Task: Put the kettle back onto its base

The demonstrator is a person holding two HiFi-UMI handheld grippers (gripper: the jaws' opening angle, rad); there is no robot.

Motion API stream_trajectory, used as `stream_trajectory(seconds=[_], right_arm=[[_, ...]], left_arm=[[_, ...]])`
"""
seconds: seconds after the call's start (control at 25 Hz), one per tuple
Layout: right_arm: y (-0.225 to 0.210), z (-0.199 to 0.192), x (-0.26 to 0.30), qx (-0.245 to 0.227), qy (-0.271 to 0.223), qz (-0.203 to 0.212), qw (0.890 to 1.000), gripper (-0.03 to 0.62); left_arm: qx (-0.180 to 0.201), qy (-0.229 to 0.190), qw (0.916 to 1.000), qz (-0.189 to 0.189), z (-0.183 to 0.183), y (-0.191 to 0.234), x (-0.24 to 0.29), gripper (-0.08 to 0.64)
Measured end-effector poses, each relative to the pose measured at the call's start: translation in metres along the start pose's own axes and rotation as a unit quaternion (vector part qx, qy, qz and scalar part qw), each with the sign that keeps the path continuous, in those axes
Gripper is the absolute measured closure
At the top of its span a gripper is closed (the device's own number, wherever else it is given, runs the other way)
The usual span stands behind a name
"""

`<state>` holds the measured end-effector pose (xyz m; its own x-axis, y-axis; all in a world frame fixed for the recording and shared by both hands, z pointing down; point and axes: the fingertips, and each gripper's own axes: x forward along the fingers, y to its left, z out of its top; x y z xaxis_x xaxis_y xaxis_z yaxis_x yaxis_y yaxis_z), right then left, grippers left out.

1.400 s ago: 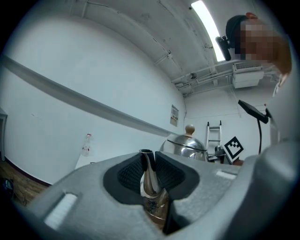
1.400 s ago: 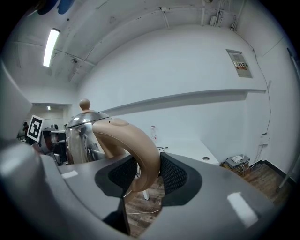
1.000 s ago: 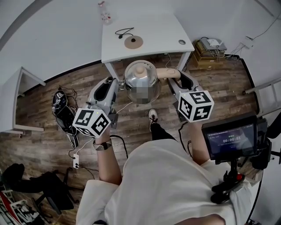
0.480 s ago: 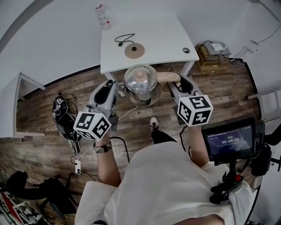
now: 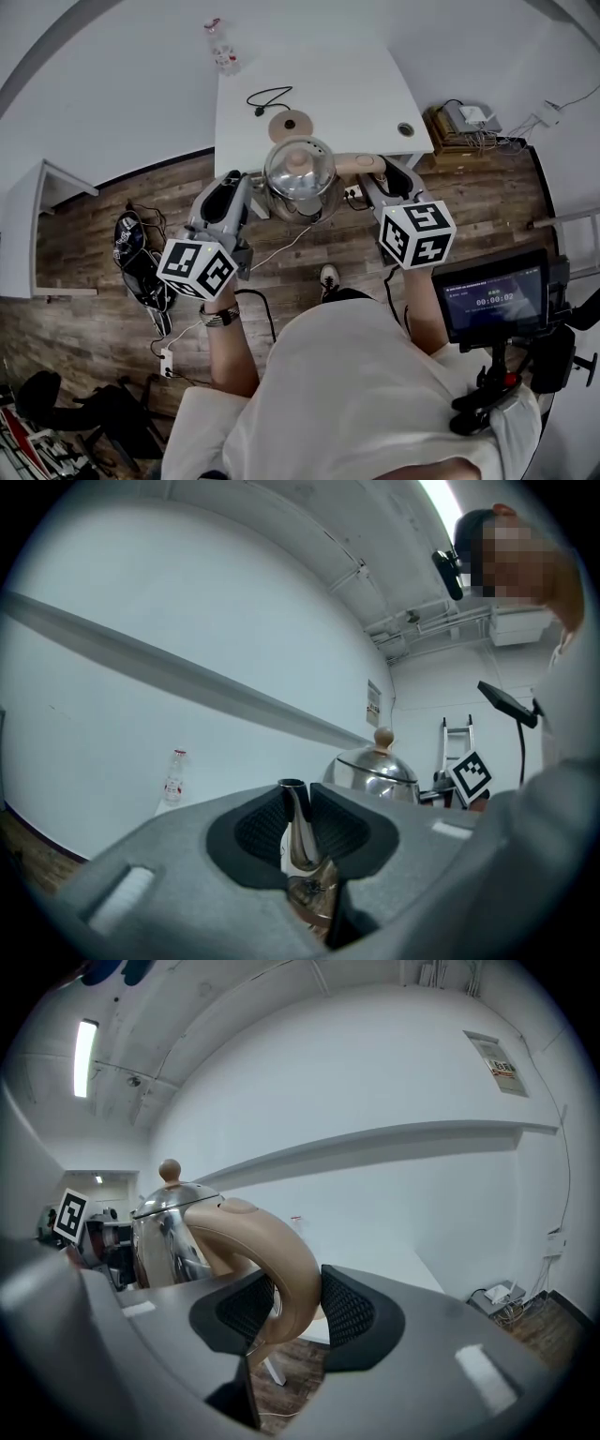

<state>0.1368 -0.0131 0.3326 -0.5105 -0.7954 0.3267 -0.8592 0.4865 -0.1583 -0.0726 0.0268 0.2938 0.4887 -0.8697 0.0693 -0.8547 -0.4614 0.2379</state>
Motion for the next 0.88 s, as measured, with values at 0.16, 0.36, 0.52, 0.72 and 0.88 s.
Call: stream_trajectory(seconds=[0.16, 0.36, 0.52, 0.72, 0.88], right_arm=[[0.003, 0.009, 0.003, -0.003, -0.004, 0.002, 1.000, 0.437], [0.006, 0.015, 0.006, -0.010, -0.011, 0.006, 1.000, 0.437], [0.006, 0.015, 0.007, -0.012, -0.012, 0.011, 1.000, 0.436], [0.007, 0.014, 0.008, -0.017, -0.011, 0.015, 1.000, 0.436], [-0.007, 0.012, 0.023, -0.014, -0.001, 0.019, 1.000, 0.436]], left_arm=[[0.003, -0.007, 1.0000, 0.001, 0.010, 0.003, 0.000, 0.482], [0.009, -0.017, 0.9998, 0.006, 0.014, 0.005, -0.002, 0.482], [0.009, -0.020, 0.9997, 0.011, 0.013, 0.004, -0.003, 0.482], [0.005, -0.020, 0.9996, 0.017, 0.008, 0.004, -0.007, 0.482], [0.002, -0.014, 0.9996, 0.024, 0.003, 0.010, 0.011, 0.482]])
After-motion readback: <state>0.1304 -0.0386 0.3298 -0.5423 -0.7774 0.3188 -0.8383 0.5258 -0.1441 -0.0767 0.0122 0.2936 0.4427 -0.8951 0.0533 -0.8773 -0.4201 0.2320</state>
